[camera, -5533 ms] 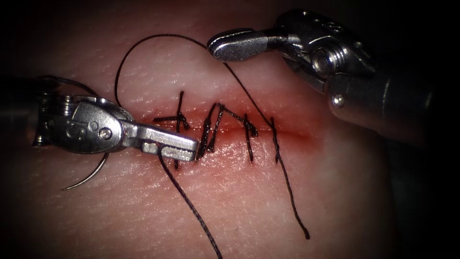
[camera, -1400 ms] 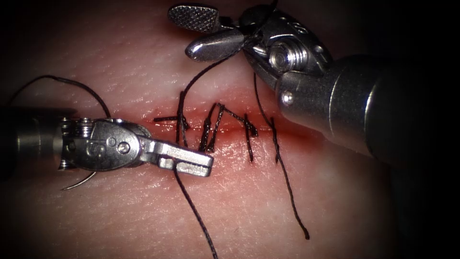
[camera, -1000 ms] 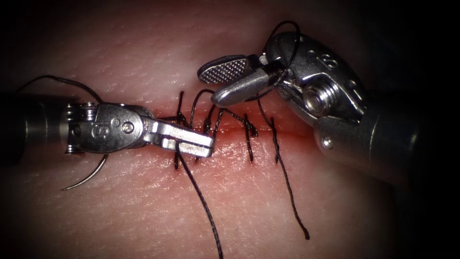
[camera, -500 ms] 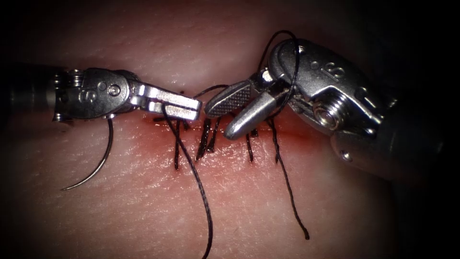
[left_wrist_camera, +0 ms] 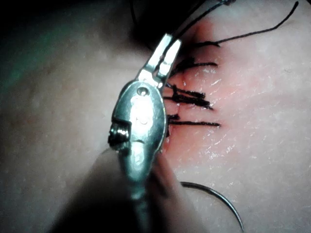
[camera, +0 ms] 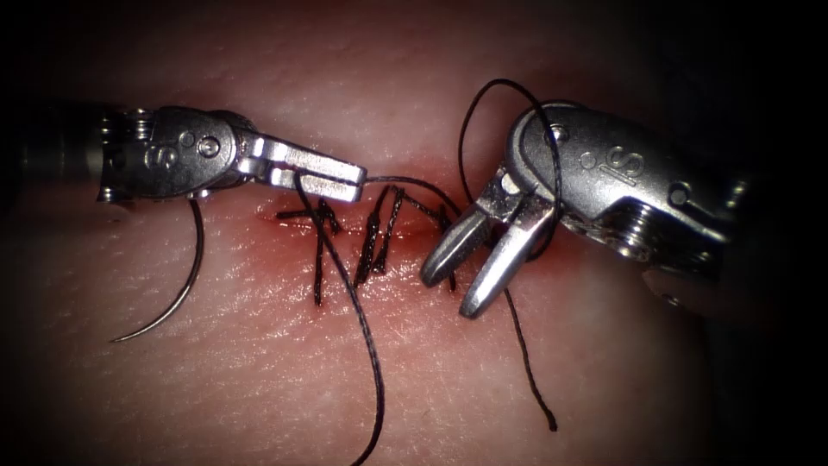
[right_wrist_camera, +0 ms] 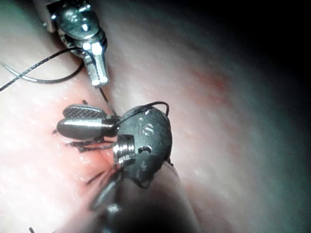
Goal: Wound Closure
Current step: Wrap the suture once clockwise around the right gripper
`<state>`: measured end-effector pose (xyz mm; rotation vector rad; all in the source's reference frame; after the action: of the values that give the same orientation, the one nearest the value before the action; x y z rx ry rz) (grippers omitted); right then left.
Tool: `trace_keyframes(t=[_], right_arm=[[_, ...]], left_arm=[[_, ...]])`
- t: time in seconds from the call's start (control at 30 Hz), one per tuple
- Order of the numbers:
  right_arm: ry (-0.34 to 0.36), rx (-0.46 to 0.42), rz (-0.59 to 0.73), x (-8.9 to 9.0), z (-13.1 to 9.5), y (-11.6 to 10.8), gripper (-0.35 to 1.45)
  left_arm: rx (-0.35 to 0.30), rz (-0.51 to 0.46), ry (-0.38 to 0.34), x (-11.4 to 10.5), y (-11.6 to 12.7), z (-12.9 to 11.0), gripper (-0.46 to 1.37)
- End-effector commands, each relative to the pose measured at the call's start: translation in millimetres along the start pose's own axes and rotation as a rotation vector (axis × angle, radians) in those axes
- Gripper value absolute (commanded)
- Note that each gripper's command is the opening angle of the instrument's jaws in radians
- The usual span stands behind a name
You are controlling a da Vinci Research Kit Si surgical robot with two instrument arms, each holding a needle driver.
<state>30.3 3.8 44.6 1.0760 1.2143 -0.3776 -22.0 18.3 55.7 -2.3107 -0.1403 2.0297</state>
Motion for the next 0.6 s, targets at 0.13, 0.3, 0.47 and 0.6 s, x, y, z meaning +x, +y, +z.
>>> trace_keyframes(t=[0.13,0.3,0.47,0.6], right_arm=[[-0.089,0.057,0.014,-0.4,0.7,-0.6,0.10],[-0.147,0.098,0.015,-0.6,1.4,-1.6,0.13],[-0.167,0.112,0.017,-0.6,1.6,-2.5,0.20],[-0.185,0.122,0.027,-0.9,1.4,-3.0,0.30]], left_arm=[[-0.002,0.002,-0.002,0.4,0.3,0.1,-0.35],[0.000,0.002,-0.003,0.8,0.8,0.2,-0.35],[0.002,0.002,-0.004,0.8,0.9,0.4,-0.35],[0.003,0.005,-0.005,0.7,1.1,0.6,-0.35]])
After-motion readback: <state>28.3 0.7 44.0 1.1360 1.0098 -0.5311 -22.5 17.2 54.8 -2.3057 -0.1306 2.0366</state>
